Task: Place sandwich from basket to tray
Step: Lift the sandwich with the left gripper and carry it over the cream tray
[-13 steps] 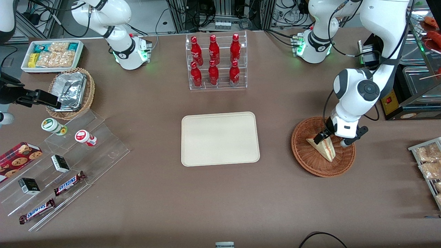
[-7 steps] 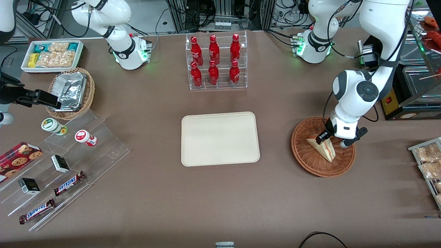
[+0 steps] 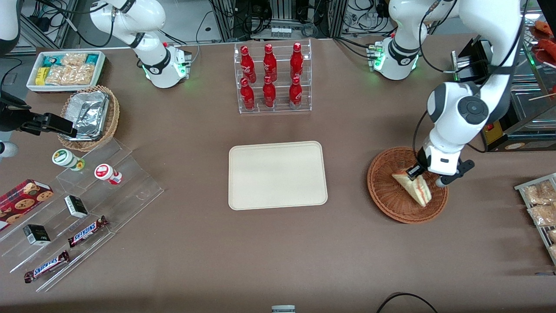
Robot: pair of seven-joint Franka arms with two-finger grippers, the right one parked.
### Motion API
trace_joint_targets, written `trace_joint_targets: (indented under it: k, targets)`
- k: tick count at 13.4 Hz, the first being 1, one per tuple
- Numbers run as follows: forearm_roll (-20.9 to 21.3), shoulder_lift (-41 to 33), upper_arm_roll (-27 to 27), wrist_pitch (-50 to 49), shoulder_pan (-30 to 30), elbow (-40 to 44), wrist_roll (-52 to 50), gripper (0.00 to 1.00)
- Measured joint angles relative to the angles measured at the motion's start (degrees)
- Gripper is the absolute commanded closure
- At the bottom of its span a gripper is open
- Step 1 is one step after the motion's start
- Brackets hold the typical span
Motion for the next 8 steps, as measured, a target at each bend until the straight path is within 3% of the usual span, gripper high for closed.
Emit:
trace_joint_targets:
  k: [4, 8]
  targets:
    - [0.73, -3.19, -4.8, -20.28, -0.1, 12.8, -0.01, 1.0]
    - [0.73, -2.14, -12.83, -25.95, -0.29, 18.91, -0.16, 1.0]
